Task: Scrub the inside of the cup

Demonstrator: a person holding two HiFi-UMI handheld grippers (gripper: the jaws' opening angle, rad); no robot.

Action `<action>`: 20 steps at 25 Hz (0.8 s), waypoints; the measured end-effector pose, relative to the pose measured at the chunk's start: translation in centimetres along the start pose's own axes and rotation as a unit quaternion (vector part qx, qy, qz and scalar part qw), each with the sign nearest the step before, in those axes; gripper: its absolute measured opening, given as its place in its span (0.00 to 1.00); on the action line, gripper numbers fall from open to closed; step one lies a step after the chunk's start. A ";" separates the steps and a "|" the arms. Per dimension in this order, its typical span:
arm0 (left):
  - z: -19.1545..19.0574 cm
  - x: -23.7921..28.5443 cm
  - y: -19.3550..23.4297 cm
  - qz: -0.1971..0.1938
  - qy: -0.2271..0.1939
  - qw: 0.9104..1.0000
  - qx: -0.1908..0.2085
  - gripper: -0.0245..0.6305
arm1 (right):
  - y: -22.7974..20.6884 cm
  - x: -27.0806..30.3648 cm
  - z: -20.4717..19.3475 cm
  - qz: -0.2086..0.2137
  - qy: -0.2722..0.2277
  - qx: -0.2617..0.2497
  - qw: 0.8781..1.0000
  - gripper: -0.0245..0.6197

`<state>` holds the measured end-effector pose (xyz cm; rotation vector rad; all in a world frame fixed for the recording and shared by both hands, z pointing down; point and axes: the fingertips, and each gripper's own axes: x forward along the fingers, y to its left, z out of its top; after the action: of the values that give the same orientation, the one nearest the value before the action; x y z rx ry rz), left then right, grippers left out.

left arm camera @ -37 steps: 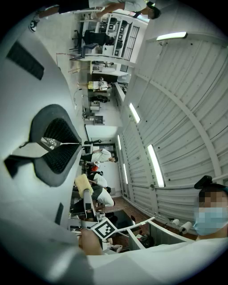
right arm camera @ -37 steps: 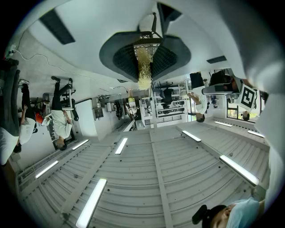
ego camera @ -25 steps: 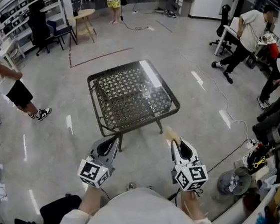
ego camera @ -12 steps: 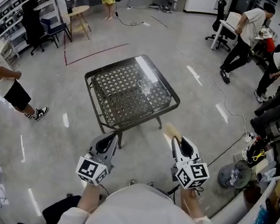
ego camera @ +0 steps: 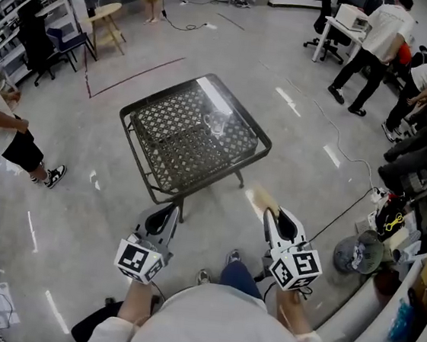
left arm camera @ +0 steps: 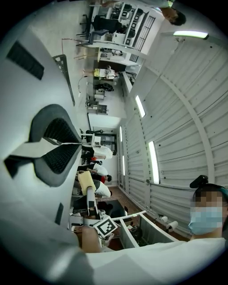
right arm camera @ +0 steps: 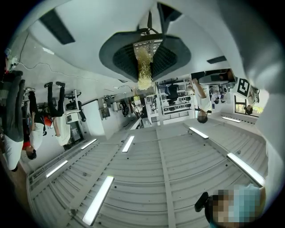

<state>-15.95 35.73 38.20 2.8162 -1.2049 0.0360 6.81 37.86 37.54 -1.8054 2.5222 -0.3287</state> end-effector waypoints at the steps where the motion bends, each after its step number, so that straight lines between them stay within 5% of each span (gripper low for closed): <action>1: -0.1 0.5 0.1 0.000 0.002 1.000 -0.002 0.09 | -0.3 0.3 0.0 -0.002 0.002 0.001 1.000 0.18; 20: 0.4 14.4 2.3 0.045 0.007 0.999 0.008 0.10 | -10.7 10.7 2.8 0.065 0.001 0.000 0.998 0.18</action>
<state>-7.69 23.75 38.75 2.7682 -1.3347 0.0725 13.68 24.07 37.88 -1.6312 2.6252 -0.3259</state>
